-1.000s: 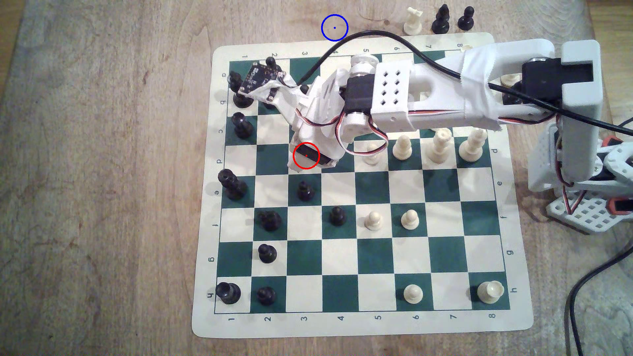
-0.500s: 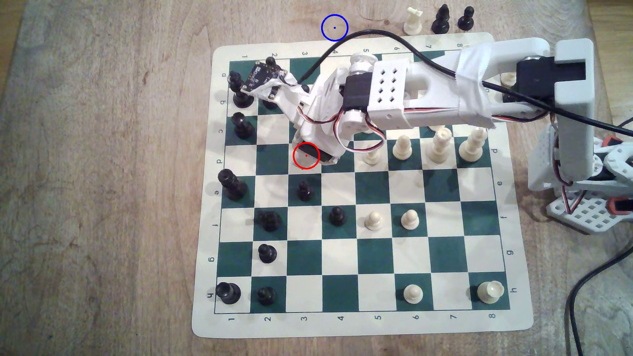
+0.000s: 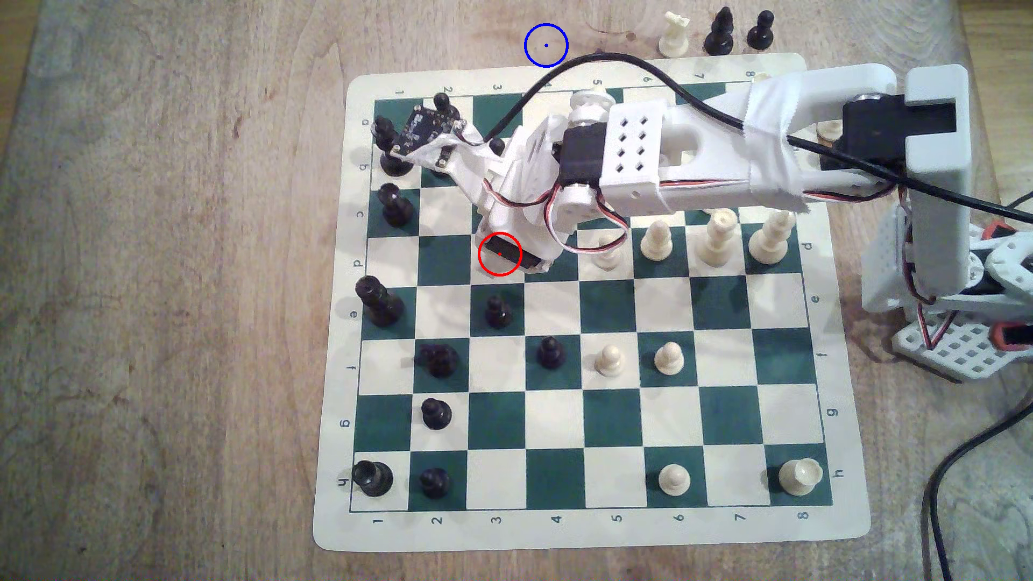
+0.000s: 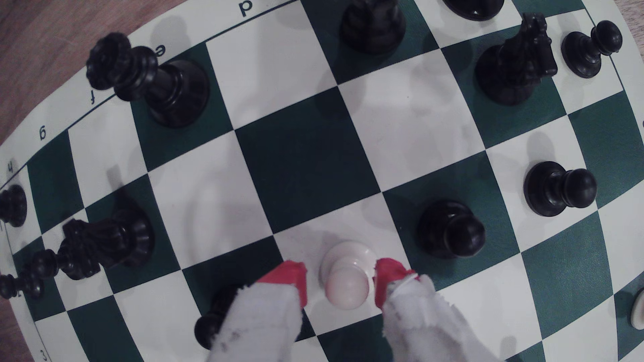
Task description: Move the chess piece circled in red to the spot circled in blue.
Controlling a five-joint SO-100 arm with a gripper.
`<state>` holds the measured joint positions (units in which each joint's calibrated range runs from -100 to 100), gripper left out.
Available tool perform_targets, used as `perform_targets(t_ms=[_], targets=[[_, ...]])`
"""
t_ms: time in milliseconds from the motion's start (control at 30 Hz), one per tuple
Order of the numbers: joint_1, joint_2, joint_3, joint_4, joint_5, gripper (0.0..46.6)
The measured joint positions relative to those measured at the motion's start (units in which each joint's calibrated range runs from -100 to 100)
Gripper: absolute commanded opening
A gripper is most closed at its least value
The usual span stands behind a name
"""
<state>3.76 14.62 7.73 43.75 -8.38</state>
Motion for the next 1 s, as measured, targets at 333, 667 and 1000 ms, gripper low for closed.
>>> perform_targets(t_ms=[333,667,1000], targets=[[0.0,0.0,0.0,0.0,0.0,0.3],[-0.1,-0.4,0.0,0.0,0.0,0.3],[0.6,-10.2,-3.3,6.4,0.0,0.3]])
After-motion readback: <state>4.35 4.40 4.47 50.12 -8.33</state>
